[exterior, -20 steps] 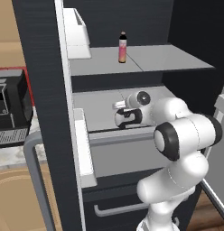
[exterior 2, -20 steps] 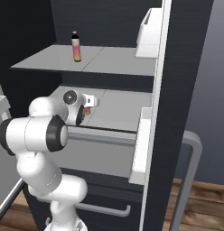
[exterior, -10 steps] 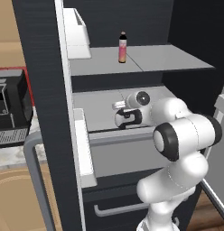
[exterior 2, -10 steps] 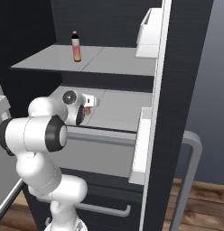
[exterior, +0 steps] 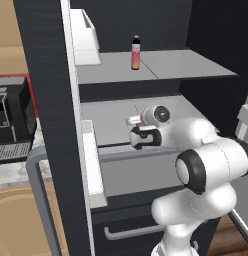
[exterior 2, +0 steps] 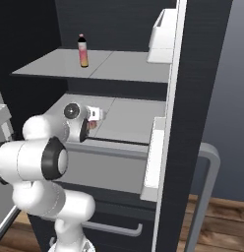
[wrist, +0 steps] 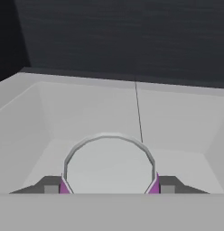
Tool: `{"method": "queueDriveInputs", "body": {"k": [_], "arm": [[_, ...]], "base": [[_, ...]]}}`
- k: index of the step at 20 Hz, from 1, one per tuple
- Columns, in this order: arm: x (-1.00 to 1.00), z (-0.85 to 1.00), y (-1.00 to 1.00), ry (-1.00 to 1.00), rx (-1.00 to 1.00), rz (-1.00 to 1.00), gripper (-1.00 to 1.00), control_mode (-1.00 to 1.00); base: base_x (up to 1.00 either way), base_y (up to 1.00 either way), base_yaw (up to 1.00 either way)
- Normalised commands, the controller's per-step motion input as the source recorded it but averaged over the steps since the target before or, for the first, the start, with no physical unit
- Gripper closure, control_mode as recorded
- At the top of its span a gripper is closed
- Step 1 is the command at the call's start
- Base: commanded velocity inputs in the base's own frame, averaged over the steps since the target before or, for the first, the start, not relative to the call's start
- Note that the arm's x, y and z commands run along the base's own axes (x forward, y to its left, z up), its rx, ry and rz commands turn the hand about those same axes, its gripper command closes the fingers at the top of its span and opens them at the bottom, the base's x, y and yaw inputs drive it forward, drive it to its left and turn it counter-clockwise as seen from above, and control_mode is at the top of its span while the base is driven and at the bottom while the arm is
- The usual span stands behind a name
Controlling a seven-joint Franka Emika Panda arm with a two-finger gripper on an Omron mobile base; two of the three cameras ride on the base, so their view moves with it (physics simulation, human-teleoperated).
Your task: Open the fridge, grab two sodas, and place both sodas inside the bowl with ice on the dining counter.
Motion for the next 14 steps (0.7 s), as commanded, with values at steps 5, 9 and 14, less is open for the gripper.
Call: {"method": "queueDriveInputs", "body": {"k": [5,9,14], "arm": [[-0.77,0.47,0.0,0.0,0.0,0.0,1.0,-1.0],[-0.72,0.73,0.0,0.04,0.0,-0.01,1.0,-1.0],[-0.75,0.68,0.0,0.13,0.0,-0.02,1.0,-1.0]], "base": [[0.0,0.0,0.0],[0.0,0.0,0.0],[0.0,0.0,0.0]]}}
